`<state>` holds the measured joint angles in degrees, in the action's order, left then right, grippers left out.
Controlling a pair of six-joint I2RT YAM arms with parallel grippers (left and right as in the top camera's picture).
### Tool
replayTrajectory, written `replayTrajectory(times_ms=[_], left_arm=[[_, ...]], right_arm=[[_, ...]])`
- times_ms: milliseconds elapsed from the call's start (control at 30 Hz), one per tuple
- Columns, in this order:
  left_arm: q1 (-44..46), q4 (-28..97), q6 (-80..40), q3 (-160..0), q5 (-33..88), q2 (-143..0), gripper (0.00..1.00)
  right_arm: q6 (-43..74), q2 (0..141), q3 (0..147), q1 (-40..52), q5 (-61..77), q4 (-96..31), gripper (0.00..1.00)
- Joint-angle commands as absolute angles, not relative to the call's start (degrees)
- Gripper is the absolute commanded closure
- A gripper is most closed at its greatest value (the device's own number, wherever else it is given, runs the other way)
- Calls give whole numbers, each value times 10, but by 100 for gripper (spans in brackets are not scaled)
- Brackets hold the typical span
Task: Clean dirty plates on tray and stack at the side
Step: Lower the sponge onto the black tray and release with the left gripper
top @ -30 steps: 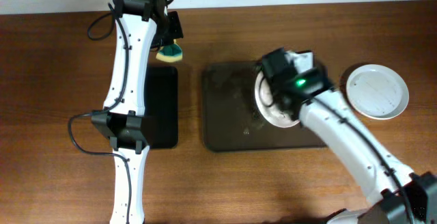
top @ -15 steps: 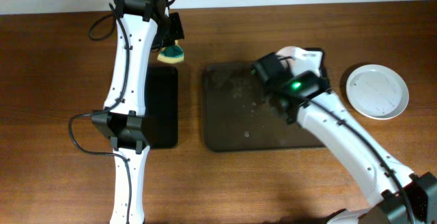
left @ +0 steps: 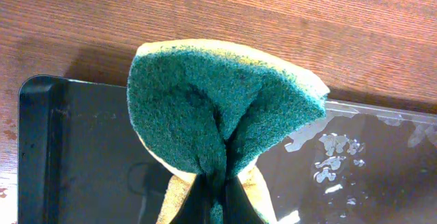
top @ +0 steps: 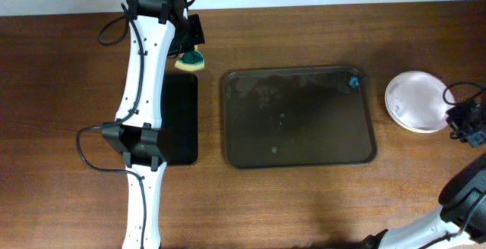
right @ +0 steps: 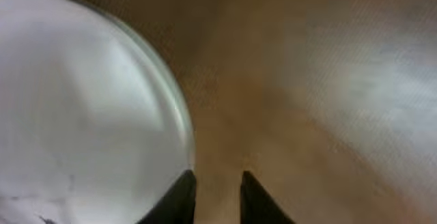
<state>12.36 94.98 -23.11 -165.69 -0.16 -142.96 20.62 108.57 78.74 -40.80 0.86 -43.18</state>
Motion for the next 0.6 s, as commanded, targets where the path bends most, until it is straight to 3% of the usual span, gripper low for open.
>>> replayTrajectory(times_ms=[0, 100, 167, 333, 400, 567], left_arm=[[115, 959, -222, -1668, 3, -1421, 100], [88, 967, -159, -1668, 80, -1420, 100], [82, 967, -138, -1611, 83, -1385, 100], [80, 949, -213, -1284, -37, -1256, 100], [80, 871, -230, -1174, -28, -1256, 100], [80, 668, -253, -952, 2, -1256, 100]], right_arm=[[162, 1087, 808, -364, 69, -437, 64], [158, 1083, 923, -311, 69, -576, 54], [137, 1082, 1005, -289, 69, -661, 35], [122, 1082, 1016, -258, 84, -683, 30], [89, 1082, 1016, -231, 84, -688, 10], [76, 1082, 1016, -205, 84, -697, 8]])
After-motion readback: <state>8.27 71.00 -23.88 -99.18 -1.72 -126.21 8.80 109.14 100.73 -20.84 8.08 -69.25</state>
